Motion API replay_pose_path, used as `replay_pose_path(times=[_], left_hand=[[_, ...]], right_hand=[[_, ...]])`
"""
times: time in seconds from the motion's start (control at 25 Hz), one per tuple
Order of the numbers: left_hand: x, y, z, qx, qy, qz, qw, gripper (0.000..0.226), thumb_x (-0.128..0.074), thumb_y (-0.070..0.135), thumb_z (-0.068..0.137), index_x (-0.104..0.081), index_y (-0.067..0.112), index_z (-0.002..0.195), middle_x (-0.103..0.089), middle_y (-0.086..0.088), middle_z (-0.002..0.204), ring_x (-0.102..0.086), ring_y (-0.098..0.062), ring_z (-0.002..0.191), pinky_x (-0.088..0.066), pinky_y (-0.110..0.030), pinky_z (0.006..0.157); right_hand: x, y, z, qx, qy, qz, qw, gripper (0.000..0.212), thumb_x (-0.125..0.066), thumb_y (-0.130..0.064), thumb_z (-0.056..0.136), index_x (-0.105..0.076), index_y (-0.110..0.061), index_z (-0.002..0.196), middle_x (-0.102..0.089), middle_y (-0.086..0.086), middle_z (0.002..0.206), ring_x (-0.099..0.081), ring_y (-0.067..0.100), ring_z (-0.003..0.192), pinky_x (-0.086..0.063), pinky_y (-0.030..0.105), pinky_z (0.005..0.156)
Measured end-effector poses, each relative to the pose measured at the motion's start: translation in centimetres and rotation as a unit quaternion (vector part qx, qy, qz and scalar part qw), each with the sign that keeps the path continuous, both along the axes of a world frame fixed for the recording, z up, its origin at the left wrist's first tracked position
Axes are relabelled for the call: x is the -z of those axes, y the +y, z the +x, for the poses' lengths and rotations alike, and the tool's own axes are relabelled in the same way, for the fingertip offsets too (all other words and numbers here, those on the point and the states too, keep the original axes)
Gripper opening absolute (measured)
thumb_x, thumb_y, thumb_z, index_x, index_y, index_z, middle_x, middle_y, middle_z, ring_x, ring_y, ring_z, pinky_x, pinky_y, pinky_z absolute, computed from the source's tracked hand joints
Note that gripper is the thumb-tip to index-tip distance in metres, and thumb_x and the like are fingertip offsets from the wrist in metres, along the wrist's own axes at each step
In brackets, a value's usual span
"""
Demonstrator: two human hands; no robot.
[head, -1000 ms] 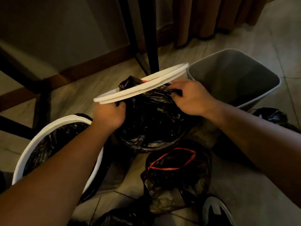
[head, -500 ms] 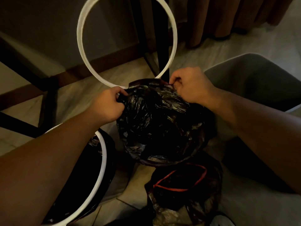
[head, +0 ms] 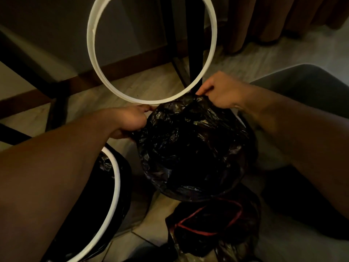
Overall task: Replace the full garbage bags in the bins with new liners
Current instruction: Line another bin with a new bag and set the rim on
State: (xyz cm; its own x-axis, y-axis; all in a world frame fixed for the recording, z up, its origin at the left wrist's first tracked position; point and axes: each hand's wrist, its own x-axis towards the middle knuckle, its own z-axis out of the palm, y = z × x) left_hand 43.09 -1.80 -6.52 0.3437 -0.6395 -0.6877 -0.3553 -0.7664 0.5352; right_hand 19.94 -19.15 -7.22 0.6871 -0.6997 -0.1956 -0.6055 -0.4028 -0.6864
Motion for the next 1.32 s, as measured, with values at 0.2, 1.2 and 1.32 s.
replay_pose_path(times=[0.2,1.2,1.32], left_hand=[[0.7,-0.4,-0.2,-0.038,0.076,0.029,0.996,0.065,-0.041,-0.001,0.1,-0.069,0.058,0.101,-0.079,0.002,0.107,-0.078,-0.022,0.098,-0.064,-0.045,0.077],[0.1,1.1,-5.7,-0.221,0.047,-0.155,0.962,0.037,-0.066,0.042,0.08,-0.078,0.021,0.108,-0.081,-0.005,0.103,-0.076,-0.026,0.096,-0.058,-0.043,0.096],[-0.8,4.0,-6.3,-0.223,-0.008,-0.189,0.956,0.023,-0.065,0.038,0.087,-0.077,0.028,0.104,-0.079,0.001,0.103,-0.074,-0.021,0.096,-0.058,-0.04,0.092]], right_hand=[[-0.1,-0.9,0.7,0.013,0.038,0.166,0.985,0.046,-0.052,0.006,0.099,-0.083,-0.024,0.084,-0.081,0.008,0.098,-0.076,0.026,0.096,-0.065,0.044,0.085],[-0.6,3.1,-2.8,0.142,-0.058,0.12,0.981,0.021,-0.065,-0.028,0.096,-0.078,-0.011,0.099,-0.078,0.01,0.098,-0.074,0.027,0.095,-0.059,0.043,0.088],[-1.9,5.9,-7.1,0.141,-0.044,-0.026,0.989,0.028,-0.068,-0.045,0.096,-0.078,-0.019,0.091,-0.077,-0.003,0.085,-0.071,0.009,0.081,-0.058,0.032,0.075]])
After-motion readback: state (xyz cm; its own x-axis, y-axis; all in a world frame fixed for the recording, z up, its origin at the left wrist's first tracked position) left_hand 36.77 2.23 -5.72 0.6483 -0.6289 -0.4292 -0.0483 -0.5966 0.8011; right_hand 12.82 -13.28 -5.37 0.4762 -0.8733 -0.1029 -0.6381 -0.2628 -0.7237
